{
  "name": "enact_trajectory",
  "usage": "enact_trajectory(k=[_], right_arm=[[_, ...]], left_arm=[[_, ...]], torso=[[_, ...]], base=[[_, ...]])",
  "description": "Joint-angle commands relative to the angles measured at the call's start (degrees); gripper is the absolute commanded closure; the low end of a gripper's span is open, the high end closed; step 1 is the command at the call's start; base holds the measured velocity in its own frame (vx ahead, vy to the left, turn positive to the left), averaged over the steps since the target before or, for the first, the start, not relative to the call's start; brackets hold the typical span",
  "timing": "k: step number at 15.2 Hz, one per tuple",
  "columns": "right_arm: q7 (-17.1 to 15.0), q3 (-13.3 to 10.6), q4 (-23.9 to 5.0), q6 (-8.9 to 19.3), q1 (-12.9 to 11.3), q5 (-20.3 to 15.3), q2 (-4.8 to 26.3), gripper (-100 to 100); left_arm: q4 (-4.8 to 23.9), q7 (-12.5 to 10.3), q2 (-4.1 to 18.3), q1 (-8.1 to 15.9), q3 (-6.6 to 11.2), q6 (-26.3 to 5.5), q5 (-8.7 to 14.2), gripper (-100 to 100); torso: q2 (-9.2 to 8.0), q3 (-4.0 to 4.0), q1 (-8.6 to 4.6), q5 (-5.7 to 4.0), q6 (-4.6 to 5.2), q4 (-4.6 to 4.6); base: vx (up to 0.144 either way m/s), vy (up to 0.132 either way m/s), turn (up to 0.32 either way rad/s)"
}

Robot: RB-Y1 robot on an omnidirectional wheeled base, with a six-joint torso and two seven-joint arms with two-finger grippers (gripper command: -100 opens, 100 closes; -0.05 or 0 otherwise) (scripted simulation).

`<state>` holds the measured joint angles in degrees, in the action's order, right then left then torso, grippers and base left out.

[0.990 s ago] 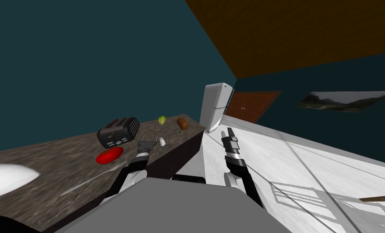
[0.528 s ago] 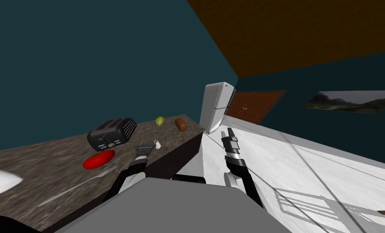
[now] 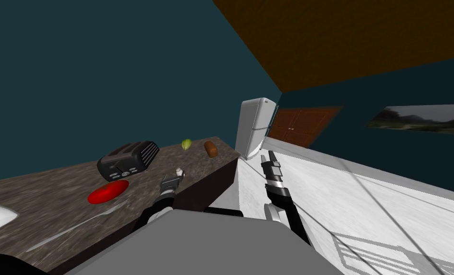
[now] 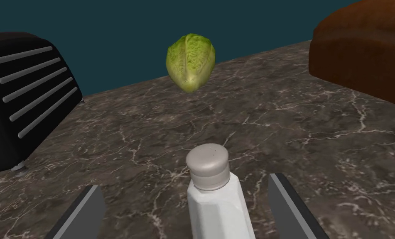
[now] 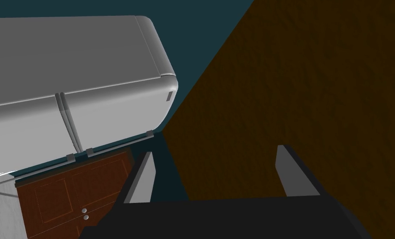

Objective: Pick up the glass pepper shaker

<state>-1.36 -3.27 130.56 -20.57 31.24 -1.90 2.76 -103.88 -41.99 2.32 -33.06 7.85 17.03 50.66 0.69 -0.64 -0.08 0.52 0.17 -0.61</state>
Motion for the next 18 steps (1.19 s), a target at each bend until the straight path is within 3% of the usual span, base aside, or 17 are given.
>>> enact_trajectory(k=[1,2,3,5,6,7,11,12,13,14,18], right_arm=[[0.0,0.0,0.0,0.0,0.0,0.0,0.0,0],[0.0,0.0,0.0,0.0,0.0,0.0,0.0,0],[0.0,0.0,0.0,0.0,0.0,0.0,0.0,0],[0.0,0.0,0.0,0.0,0.0,0.0,0.0,0],[0.0,0.0,0.0,0.0,0.0,0.0,0.0,0],[0.0,0.0,0.0,0.0,0.0,0.0,0.0,0],[0.0,0.0,0.0,0.0,0.0,0.0,0.0,0],[0.0,0.0,0.0,0.0,0.0,0.0,0.0,0],[0.0,0.0,0.0,0.0,0.0,0.0,0.0,0],[0.0,0.0,0.0,0.0,0.0,0.0,0.0,0],[0.0,0.0,0.0,0.0,0.0,0.0,0.0,0]], left_arm=[[0.3,-0.6,-2.6,-0.4,0.1,-0.4,0.8,-100],[0.4,-0.7,-3.5,-0.4,0.13,-0.4,1.0,-100],[0.6,-0.7,-2.0,-0.2,-0.04,-0.1,0.6,-100],[-1.7,-1.0,-1.8,-0.9,0.51,-0.2,1.2,-100],[-0.8,-1.0,-1.9,-0.8,0.32,-0.2,1.0,-100],[-1.1,-1.0,-1.9,-0.9,0.39,-0.2,1.1,100],[-1.1,-1.1,-1.9,-0.8,0.36,-0.3,1.1,100],[0.6,-0.8,-2.2,-0.3,-0.05,-0.1,0.7,100],[-0.5,-1.0,-2.0,-0.6,0.21,-0.2,1.0,100],[-0.3,-0.9,-0.4,-0.6,0.05,-0.2,1.1,-100],[0.1,-0.8,4.4,-0.3,-0.56,-0.2,1.7,-100]], torso=[[0.0,0.0,0.0,0.0,0.0,0.0],[-0.03,0.02,0.07,0.01,0.0,0.01],[-0.06,0.04,0.12,0.02,-0.01,0.01],[-0.09,0.06,0.26,0.04,0.0,0.03],[-0.03,0.03,0.38,0.06,0.0,0.02],[-0.03,0.02,0.4,0.08,0.0,0.01],[-0.15,0.08,0.34,0.04,0.0,0.03],[-0.15,0.08,0.32,0.03,0.01,0.03],[-0.2,0.1,0.27,0.03,0.01,0.03],[-0.21,0.12,0.25,0.02,0.01,0.04],[-0.4,0.22,0.01,-0.04,0.01,0.08]], base=[[0.027,-0.028,0.01],[0.023,-0.021,0.008],[0.013,-0.013,0.004],[0.04,0.026,-0.008],[0.04,0.033,-0.006],[0.013,0.011,-0.002],[0.002,0.001,0.002],[-0.027,-0.014,0.006],[-0.026,-0.015,0.005],[-0.024,-0.027,-0.011],[-0.065,-0.072,-0.028]])
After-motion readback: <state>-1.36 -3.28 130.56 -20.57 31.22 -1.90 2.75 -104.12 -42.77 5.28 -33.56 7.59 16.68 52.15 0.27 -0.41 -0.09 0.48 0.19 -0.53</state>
